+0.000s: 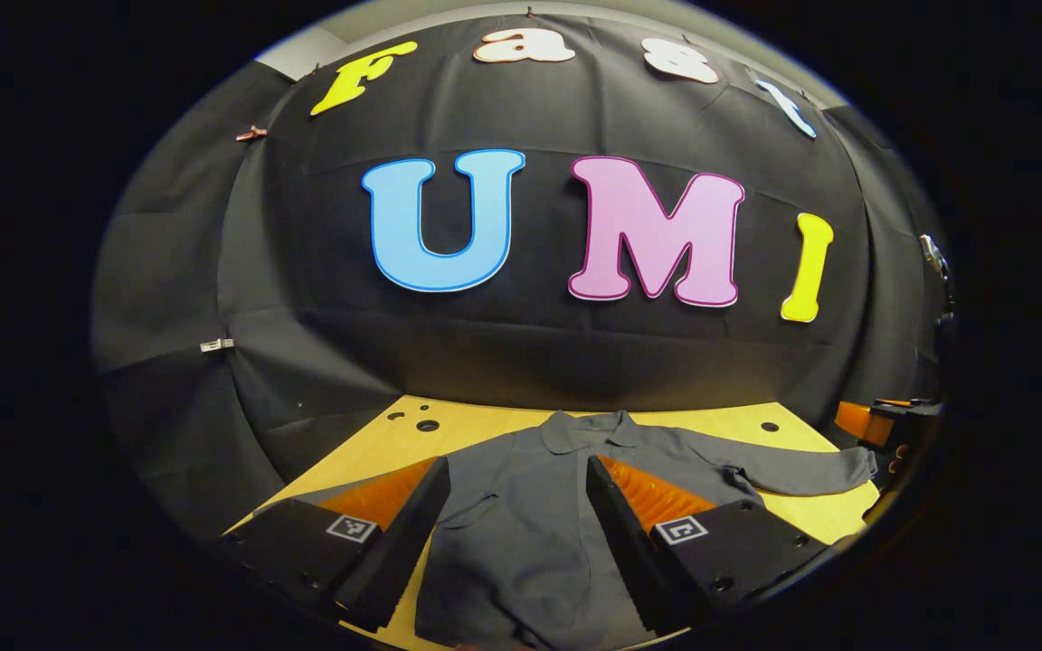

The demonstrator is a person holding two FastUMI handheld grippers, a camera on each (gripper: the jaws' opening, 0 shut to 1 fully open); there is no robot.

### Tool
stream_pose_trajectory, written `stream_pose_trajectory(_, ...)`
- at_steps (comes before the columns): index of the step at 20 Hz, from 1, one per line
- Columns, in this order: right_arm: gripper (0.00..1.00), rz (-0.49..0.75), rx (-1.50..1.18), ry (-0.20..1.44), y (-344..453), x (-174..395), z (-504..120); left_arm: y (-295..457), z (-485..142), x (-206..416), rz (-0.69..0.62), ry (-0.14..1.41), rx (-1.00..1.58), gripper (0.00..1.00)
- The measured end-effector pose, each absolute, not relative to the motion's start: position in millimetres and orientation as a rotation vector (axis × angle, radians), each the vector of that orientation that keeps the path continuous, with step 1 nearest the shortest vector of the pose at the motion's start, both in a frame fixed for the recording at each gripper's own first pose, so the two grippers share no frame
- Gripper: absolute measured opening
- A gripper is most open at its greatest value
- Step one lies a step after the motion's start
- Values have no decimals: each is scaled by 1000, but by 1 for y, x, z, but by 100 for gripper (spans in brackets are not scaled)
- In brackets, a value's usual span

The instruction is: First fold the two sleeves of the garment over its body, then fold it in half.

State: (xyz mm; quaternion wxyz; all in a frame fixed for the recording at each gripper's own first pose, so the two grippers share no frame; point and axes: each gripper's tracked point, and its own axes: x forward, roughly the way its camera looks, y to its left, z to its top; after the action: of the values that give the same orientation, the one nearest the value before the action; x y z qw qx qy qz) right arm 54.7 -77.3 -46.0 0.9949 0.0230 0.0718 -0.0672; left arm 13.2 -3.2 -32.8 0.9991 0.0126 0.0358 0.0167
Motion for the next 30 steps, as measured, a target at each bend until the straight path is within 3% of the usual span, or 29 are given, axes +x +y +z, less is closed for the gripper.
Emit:
stream_pose_trajectory(14, 98, -434, 57, 274, -257, 75, -100, 3, -59, 13, 58, 164, 20, 96)
stream_pose_trajectory(30, 98, -638, 118, 468, -398, 122, -190, -6, -76, 35, 68, 255, 82, 96)
